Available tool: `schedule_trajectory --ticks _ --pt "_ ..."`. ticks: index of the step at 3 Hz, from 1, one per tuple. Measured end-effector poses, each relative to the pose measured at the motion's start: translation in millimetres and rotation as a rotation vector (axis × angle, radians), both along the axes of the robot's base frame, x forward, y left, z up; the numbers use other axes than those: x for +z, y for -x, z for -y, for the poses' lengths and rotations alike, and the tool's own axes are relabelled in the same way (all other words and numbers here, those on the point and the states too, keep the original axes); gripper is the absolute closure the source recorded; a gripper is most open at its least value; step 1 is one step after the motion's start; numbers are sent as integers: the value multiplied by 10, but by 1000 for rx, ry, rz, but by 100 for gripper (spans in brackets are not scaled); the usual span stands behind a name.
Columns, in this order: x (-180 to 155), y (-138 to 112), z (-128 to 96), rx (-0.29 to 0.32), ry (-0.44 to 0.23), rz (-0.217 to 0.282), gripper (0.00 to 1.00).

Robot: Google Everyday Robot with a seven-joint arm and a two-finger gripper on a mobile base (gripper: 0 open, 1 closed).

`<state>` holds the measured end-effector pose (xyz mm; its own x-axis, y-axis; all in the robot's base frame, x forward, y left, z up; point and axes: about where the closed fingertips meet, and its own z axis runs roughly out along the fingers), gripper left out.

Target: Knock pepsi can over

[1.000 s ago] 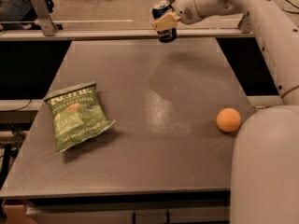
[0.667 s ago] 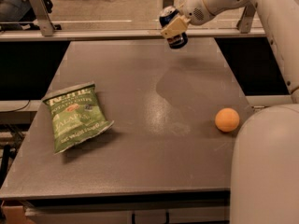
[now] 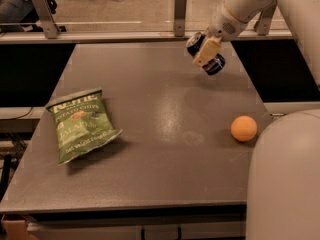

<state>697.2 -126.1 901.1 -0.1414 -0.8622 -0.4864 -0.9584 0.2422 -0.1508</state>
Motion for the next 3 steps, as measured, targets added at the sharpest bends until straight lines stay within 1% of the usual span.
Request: schedule_trajectory --ticks 1,2,3 --pt "-187 206 108 59 127 -58 82" --pt "-328 315 114 111 202 -82 59" --pt "-395 384 102 148 249 -90 36"
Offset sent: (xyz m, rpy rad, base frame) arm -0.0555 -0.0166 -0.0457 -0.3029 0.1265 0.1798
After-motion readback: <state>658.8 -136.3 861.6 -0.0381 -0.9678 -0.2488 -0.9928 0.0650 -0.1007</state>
